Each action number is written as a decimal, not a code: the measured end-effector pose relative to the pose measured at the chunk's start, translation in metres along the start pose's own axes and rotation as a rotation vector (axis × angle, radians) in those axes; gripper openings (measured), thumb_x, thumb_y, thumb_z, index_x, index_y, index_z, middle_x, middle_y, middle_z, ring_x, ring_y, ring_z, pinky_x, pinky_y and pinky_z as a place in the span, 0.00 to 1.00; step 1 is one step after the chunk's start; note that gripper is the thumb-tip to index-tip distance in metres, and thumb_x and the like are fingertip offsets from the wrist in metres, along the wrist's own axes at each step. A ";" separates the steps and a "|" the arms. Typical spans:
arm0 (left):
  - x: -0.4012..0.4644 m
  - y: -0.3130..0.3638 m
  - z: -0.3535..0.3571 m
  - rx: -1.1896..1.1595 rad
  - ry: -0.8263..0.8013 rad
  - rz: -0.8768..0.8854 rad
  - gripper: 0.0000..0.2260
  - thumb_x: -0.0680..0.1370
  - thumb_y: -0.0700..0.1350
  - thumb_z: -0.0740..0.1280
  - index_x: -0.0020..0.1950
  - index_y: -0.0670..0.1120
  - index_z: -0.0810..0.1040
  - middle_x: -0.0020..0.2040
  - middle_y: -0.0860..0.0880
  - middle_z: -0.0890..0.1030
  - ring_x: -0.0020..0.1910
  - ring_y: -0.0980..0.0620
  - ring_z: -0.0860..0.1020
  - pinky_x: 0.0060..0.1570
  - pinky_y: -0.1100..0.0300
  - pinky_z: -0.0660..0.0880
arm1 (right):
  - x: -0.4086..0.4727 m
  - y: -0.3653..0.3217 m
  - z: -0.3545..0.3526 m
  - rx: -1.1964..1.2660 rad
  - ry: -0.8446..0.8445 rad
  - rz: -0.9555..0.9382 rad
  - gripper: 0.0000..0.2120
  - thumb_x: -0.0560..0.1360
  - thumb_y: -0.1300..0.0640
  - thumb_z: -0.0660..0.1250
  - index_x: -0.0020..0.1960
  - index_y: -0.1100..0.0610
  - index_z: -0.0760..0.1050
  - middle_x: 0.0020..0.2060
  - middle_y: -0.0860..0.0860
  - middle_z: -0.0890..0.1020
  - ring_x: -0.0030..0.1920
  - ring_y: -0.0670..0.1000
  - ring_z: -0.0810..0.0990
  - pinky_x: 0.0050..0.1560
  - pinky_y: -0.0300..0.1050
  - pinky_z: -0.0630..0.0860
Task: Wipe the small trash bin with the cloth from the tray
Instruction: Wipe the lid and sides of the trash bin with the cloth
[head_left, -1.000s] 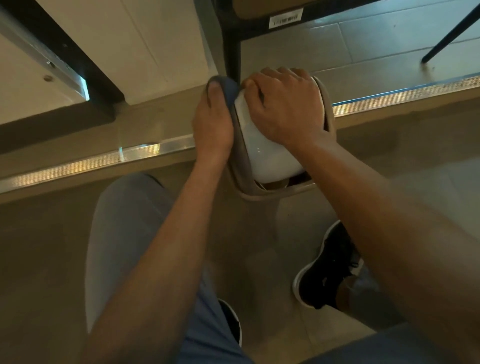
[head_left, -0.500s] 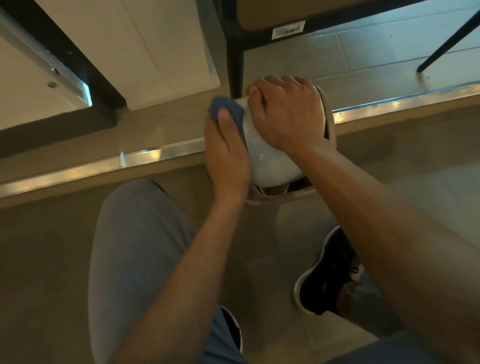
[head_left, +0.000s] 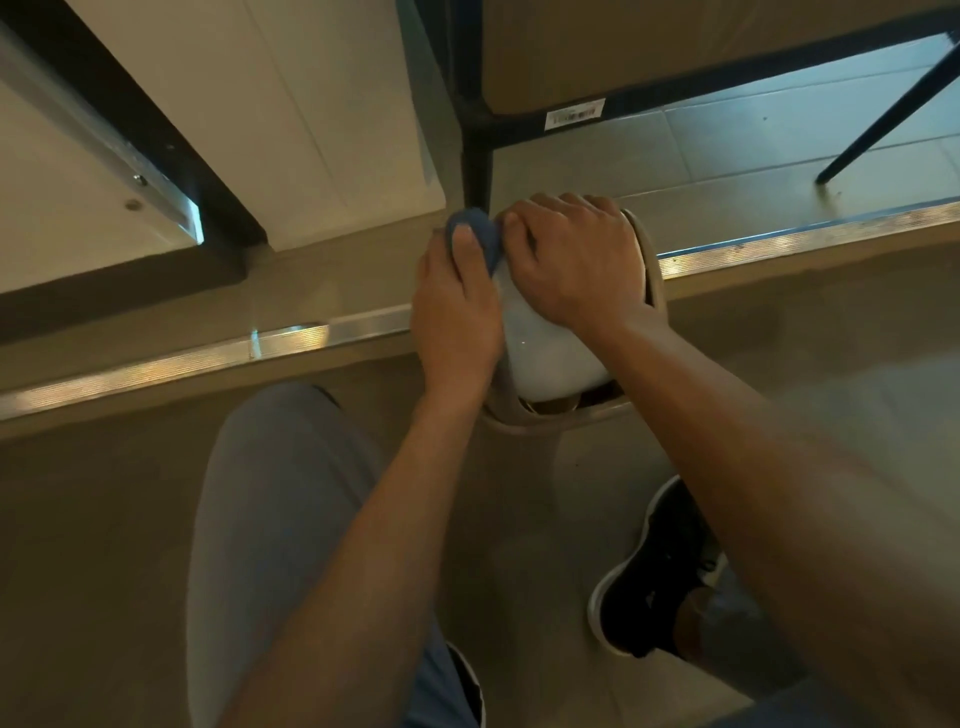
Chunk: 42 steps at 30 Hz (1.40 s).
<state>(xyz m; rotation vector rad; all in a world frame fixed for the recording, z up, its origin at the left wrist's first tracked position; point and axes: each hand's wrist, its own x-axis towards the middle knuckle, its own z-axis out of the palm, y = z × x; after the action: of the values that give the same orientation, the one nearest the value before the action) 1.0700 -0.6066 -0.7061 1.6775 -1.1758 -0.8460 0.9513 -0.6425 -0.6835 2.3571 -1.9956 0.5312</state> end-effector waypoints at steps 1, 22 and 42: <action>-0.022 -0.011 0.001 -0.041 0.007 0.018 0.20 0.87 0.55 0.52 0.70 0.46 0.73 0.64 0.49 0.78 0.62 0.55 0.76 0.63 0.57 0.72 | -0.001 0.000 -0.002 0.007 -0.005 -0.003 0.20 0.83 0.48 0.52 0.52 0.53 0.82 0.49 0.51 0.85 0.50 0.54 0.82 0.58 0.53 0.73; 0.078 0.006 -0.013 0.236 -0.494 -0.172 0.22 0.85 0.56 0.56 0.72 0.44 0.74 0.67 0.41 0.77 0.61 0.46 0.76 0.58 0.59 0.68 | -0.003 -0.003 -0.007 0.088 -0.011 0.006 0.14 0.84 0.49 0.54 0.56 0.55 0.75 0.51 0.52 0.80 0.50 0.52 0.80 0.60 0.52 0.73; 0.084 0.015 -0.009 0.217 -0.507 -0.256 0.24 0.84 0.57 0.57 0.72 0.43 0.73 0.70 0.40 0.76 0.66 0.42 0.75 0.65 0.53 0.70 | -0.003 -0.005 -0.006 0.086 0.041 0.043 0.11 0.82 0.51 0.57 0.55 0.57 0.75 0.50 0.54 0.79 0.48 0.53 0.79 0.53 0.51 0.75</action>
<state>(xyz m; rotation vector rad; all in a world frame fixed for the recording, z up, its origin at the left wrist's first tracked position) 1.0993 -0.6860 -0.6917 1.8773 -1.4474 -1.4051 0.9539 -0.6377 -0.6775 2.3349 -2.0500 0.6739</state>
